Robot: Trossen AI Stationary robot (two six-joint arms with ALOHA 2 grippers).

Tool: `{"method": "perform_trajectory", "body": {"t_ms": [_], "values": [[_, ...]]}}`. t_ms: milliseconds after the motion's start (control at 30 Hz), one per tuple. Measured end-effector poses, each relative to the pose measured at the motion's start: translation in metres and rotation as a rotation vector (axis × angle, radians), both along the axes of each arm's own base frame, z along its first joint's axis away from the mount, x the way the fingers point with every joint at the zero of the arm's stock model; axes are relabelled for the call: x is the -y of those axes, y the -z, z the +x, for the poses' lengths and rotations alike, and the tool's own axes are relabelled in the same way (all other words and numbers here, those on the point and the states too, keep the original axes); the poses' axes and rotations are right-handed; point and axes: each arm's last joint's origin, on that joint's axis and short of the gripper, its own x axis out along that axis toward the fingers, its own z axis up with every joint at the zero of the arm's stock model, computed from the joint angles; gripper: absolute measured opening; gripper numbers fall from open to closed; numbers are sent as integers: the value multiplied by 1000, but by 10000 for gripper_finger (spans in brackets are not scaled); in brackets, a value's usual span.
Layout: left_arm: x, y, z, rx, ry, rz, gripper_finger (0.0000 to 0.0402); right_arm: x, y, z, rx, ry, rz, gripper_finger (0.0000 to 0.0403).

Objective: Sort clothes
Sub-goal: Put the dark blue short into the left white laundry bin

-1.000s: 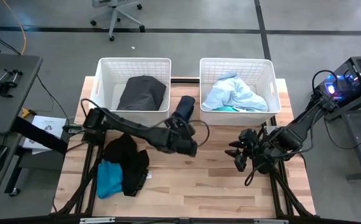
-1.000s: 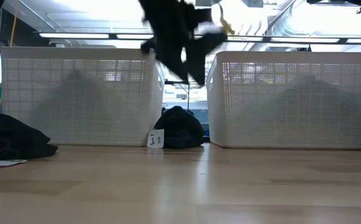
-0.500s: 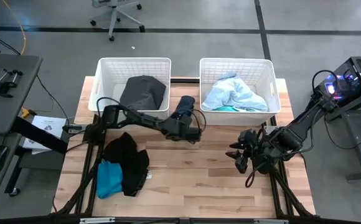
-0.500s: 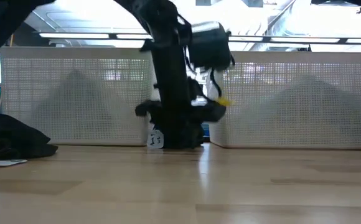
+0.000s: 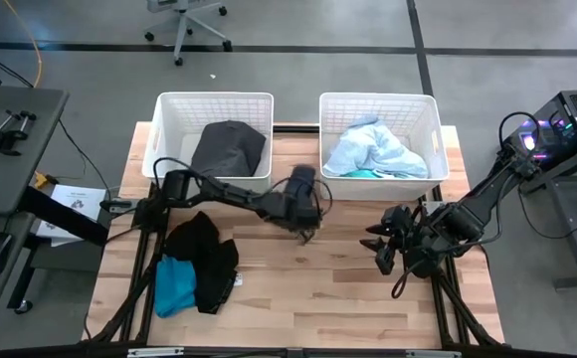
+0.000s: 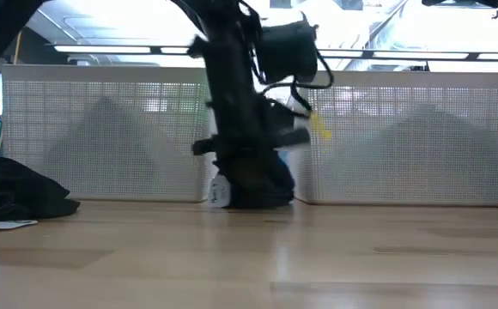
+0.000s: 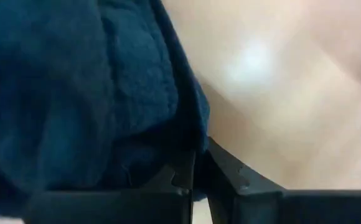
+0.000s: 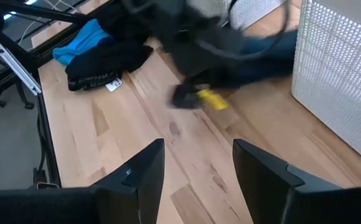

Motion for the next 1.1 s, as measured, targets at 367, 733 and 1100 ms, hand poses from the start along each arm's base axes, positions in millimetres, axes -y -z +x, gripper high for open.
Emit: {"method": "perform_trajectory", "body": {"t_ms": [367,733,1100], "values": [[63,-67,-28,34,286,-380,18,1,0,0,-5,-12,-56,176],[65,-129,-50,191,588,-397,142,4,2,-3,-30,-10,-99,176],[44,-104,-8,355,597,-93,272,3,4,-4,-86,-57,-53,176]]}}
